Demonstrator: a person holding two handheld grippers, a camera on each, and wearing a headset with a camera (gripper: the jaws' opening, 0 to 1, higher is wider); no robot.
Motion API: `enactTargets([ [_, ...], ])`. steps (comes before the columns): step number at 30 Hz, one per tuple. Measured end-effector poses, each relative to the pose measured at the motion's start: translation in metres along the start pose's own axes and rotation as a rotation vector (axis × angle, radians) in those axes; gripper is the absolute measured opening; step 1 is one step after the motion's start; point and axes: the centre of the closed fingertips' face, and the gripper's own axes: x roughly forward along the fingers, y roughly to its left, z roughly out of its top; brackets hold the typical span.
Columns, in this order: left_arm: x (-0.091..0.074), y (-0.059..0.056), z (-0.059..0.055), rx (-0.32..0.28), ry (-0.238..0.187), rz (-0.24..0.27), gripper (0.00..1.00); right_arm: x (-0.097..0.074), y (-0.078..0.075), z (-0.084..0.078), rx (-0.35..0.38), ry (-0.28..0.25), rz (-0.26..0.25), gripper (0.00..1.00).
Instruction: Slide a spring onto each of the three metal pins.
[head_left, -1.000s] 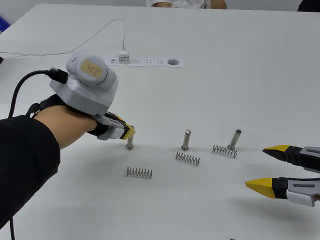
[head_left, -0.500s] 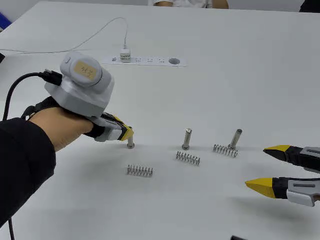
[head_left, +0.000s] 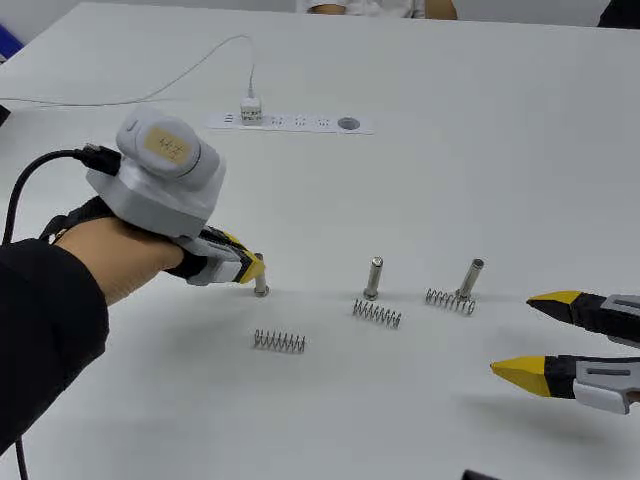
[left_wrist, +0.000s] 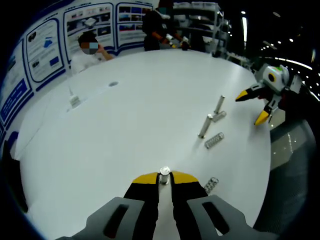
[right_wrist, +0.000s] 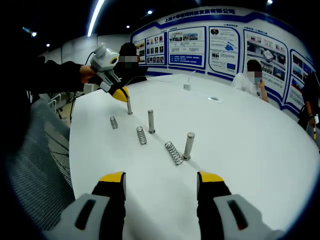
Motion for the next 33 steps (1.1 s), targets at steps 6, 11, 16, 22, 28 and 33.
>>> enactTargets([
  [6, -0.001, 0.000, -0.002, -0.004, -0.007, 0.001, 0.10, -0.001, -0.001, 0.000, 0.001, -0.002, -0.003, 0.59],
  [11, -0.003, 0.004, -0.002, -0.028, -0.023, 0.000, 0.12, -0.001, -0.001, 0.000, -0.002, 0.000, -0.002, 0.59],
  [16, -0.006, 0.005, -0.007, -0.036, -0.024, 0.001, 0.14, -0.001, -0.001, 0.001, -0.004, 0.000, -0.002, 0.59],
  [22, -0.010, 0.005, -0.012, -0.037, -0.022, 0.000, 0.16, 0.000, -0.001, 0.001, -0.006, 0.002, -0.001, 0.59],
  [28, -0.013, 0.001, -0.017, -0.028, -0.022, -0.010, 0.17, -0.001, -0.001, 0.003, -0.009, 0.001, 0.000, 0.59],
  [33, -0.015, -0.003, -0.021, -0.022, -0.022, -0.019, 0.18, -0.001, 0.004, 0.009, -0.019, -0.002, 0.011, 0.58],
])
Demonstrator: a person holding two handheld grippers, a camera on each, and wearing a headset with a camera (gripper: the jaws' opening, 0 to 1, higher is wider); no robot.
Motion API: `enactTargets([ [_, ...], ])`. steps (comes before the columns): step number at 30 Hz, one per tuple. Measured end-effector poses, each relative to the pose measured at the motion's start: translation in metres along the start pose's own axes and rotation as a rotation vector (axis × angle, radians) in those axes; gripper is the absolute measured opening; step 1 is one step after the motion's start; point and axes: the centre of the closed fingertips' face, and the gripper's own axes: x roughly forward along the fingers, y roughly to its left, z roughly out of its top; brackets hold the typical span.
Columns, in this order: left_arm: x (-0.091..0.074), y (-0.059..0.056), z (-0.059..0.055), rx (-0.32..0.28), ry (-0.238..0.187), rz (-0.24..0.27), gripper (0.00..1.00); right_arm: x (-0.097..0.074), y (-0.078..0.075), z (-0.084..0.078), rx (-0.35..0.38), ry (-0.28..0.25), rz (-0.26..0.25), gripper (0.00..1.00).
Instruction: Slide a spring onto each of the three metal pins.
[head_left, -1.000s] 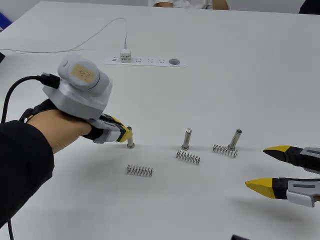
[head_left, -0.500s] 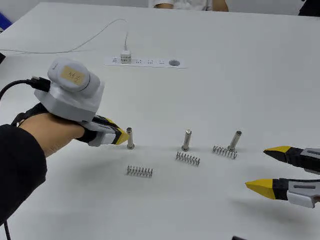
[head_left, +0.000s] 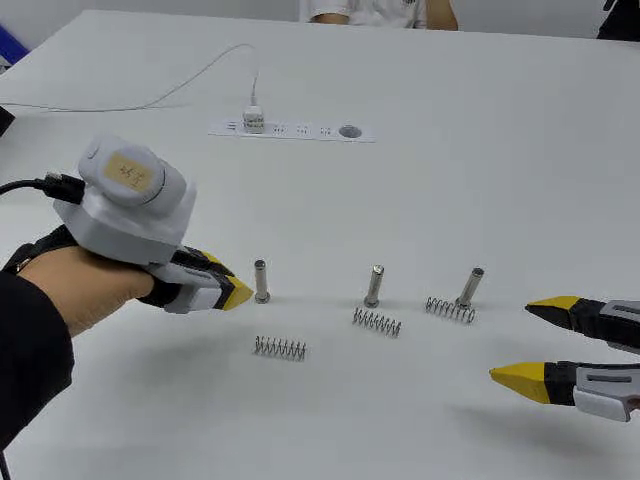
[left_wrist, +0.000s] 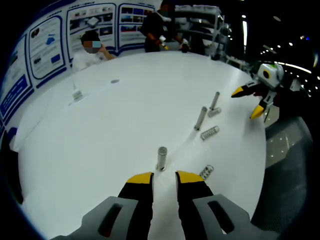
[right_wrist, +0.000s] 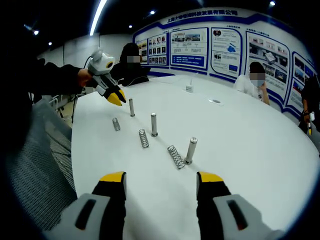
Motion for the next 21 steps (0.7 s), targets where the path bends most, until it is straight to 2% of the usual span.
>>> enactTargets([
  [9, -0.004, -0.004, -0.004, 0.001, -0.010, -0.008, 0.19, 0.002, 0.008, 0.007, -0.011, 0.006, 0.023, 0.55],
  [21, -0.008, -0.007, -0.012, -0.001, -0.014, -0.016, 0.21, 0.015, 0.027, 0.024, -0.072, 0.026, 0.096, 0.52],
])
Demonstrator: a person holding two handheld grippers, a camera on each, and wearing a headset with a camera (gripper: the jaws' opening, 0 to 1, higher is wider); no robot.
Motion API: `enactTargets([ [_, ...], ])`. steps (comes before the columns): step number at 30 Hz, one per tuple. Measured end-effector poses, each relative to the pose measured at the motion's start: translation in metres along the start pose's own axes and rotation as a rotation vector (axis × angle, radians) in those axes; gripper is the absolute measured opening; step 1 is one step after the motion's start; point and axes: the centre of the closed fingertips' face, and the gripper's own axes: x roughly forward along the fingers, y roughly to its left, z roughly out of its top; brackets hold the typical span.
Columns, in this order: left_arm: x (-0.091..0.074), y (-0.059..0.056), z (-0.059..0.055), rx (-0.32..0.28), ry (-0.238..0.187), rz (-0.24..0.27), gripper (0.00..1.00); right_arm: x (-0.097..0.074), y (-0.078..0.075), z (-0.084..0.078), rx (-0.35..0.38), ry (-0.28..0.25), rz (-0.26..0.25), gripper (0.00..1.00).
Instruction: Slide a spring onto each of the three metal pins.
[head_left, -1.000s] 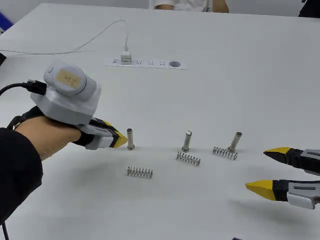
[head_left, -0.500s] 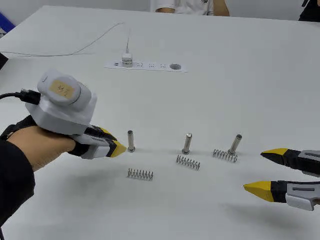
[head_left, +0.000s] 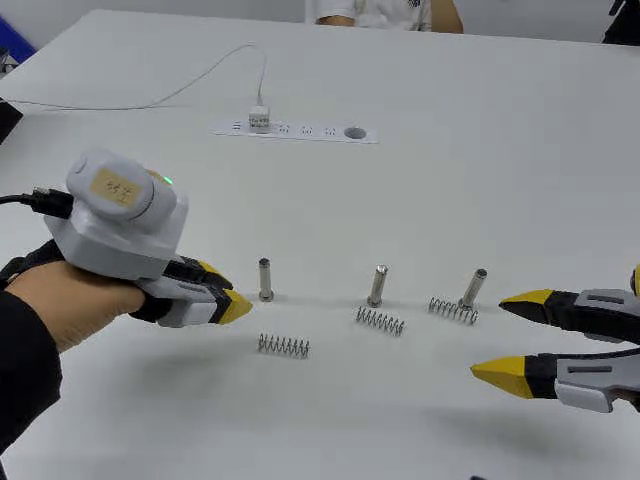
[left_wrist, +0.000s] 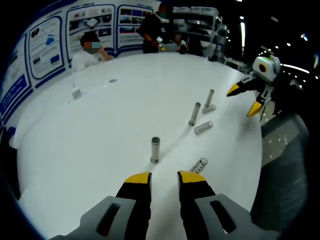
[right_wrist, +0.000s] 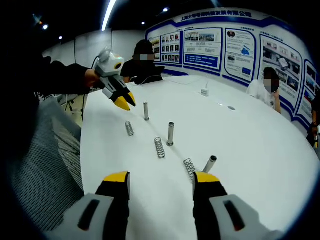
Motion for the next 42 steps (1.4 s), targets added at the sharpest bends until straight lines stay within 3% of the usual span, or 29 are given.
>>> enactTargets([
  [13, -0.002, -0.004, -0.004, 0.007, 0.010, -0.007, 0.21, 0.028, 0.022, 0.014, -0.077, 0.043, 0.102, 0.46],
  [29, -0.004, -0.012, -0.007, 0.022, 0.022, -0.027, 0.20, 0.077, 0.045, 0.041, -0.159, 0.061, 0.201, 0.39],
  [42, -0.003, -0.018, -0.011, 0.026, 0.032, -0.042, 0.19, 0.114, 0.065, 0.042, -0.162, 0.083, 0.262, 0.32],
])
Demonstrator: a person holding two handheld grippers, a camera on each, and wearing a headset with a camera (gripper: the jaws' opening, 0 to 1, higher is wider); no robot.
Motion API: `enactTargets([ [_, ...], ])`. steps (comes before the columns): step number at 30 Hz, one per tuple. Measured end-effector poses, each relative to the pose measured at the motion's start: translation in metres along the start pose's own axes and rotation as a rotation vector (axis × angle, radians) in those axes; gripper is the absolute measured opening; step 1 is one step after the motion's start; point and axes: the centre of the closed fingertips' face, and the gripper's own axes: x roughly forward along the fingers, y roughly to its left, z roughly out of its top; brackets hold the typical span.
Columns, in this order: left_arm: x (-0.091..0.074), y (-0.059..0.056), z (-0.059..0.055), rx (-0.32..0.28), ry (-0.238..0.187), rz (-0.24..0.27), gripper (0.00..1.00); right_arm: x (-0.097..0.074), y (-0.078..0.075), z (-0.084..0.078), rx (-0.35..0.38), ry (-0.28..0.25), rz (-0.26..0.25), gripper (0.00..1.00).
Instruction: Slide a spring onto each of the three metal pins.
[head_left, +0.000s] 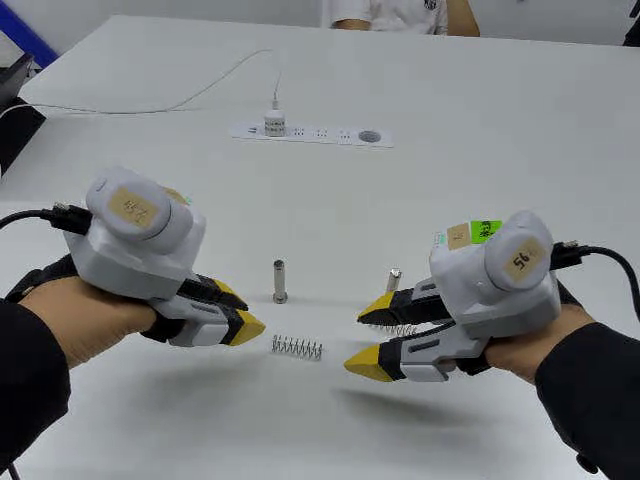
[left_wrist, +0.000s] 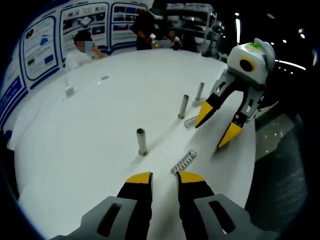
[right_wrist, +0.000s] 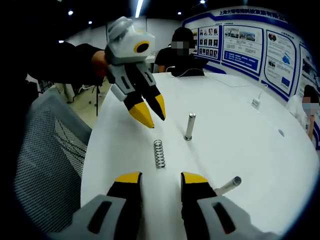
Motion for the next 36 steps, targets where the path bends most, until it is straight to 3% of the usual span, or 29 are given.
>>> enactTargets([
  [14, 0.000, -0.005, -0.003, 0.006, 0.009, -0.012, 0.19, 0.030, 0.001, 0.002, 0.004, 0.026, 0.017, 0.24],
  [36, 0.001, -0.010, -0.005, 0.037, 0.007, -0.031, 0.20, 0.043, 0.002, -0.003, 0.005, 0.053, 0.017, 0.15],
])
